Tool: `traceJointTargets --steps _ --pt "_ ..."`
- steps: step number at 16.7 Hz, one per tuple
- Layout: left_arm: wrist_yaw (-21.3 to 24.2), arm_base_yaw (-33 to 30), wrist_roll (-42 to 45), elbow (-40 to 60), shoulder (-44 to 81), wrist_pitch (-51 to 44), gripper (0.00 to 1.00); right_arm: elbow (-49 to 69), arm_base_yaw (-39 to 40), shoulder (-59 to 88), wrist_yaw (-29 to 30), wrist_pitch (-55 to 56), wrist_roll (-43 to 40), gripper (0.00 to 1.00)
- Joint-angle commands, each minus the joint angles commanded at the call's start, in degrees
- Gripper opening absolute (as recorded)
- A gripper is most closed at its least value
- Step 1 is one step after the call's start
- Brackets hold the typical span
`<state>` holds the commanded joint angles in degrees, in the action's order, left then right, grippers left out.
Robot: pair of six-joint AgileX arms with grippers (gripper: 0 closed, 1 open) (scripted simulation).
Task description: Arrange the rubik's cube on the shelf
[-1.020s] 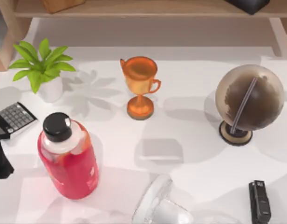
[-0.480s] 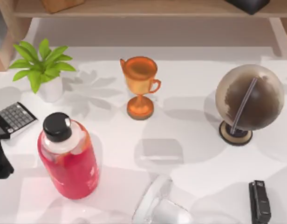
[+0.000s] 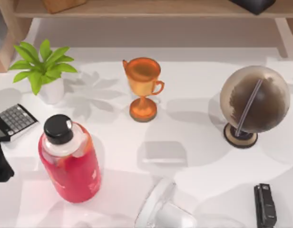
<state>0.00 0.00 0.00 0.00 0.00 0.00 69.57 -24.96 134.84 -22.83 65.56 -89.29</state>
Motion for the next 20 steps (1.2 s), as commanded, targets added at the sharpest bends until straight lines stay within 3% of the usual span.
traceJointTargets --steps 10,20 --pt "0.00 0.00 0.00 0.00 0.00 0.00 1.00 0.00 0.00 0.00 0.00 0.00 0.00 0.02" --pt "0.00 0.00 0.00 0.00 0.00 0.00 1.00 -0.22 -0.26 0.00 0.02 -0.03 0.10 0.00"
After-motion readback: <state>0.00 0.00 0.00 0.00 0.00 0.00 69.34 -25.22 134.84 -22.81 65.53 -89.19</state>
